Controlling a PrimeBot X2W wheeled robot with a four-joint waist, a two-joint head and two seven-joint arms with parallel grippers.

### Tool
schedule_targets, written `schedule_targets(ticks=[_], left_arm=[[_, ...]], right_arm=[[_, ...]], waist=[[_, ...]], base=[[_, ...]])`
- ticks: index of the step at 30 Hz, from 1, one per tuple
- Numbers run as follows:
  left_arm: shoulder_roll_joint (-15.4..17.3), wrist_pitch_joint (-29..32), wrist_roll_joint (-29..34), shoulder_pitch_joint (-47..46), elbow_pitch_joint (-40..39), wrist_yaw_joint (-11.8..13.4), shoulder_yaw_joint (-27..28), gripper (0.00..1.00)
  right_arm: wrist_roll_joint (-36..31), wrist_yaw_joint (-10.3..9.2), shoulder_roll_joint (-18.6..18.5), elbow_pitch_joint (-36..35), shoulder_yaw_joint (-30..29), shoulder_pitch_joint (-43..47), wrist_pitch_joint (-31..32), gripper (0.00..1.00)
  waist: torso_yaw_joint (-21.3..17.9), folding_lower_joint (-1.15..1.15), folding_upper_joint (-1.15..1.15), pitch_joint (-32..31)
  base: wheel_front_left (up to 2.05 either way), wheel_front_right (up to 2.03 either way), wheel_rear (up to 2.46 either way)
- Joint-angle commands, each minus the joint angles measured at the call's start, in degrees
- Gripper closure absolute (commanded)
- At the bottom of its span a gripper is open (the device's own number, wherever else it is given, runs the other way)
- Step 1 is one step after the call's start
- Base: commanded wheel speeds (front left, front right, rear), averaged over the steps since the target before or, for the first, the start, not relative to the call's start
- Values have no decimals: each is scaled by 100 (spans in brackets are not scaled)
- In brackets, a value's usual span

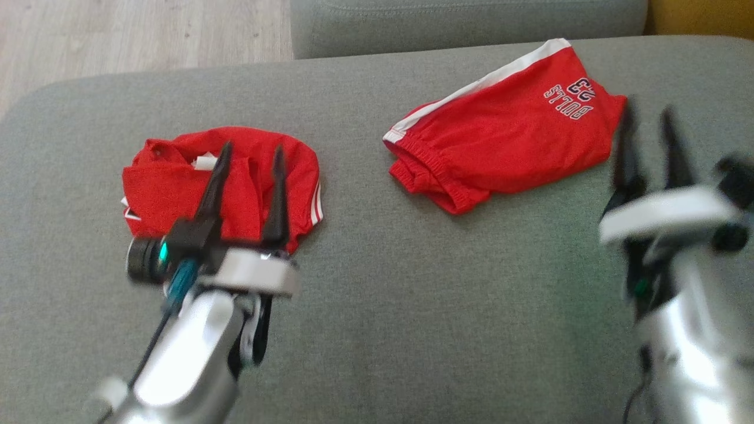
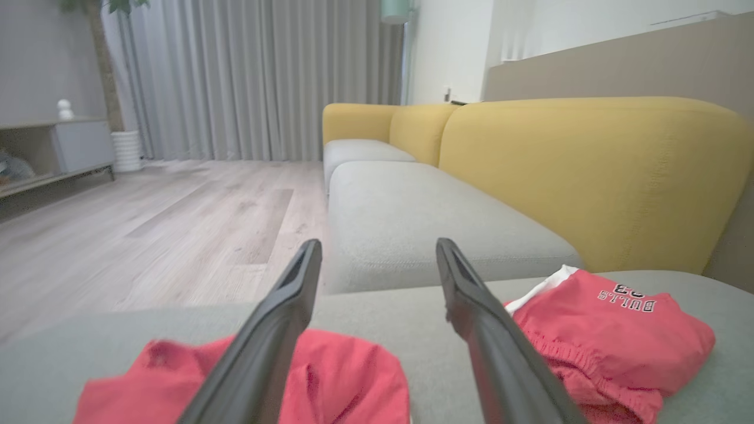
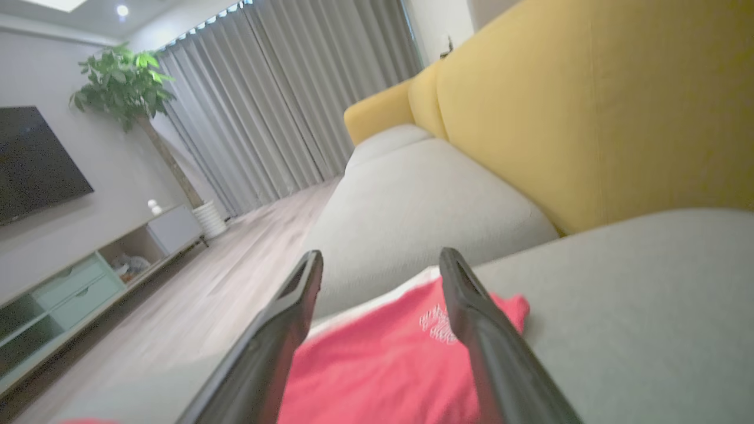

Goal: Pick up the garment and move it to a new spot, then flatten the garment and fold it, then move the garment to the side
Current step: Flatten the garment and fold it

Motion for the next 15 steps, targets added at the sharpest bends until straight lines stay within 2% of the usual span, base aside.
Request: schedule_targets(ticks=[1, 8, 15], left_arm=[[84, -28, 66, 113, -295, 50, 469, 0], [-240, -29, 668, 1332, -639, -219, 1115, 0], [-546, -29, 1091, 1594, -591, -610, 1517, 0]], right_arm=[[-144, 39, 162, -376, 207, 251, -14, 0], [-355, 39, 397, -1048, 246, 1470, -32, 0], [-133, 39, 405, -1225, 328, 1708, -60, 0]], waist=[[-7, 1, 0, -44], [-22, 1, 0, -76], [31, 1, 0, 20]], base=[[0, 0, 0], [0, 0, 0], [0, 0, 0]])
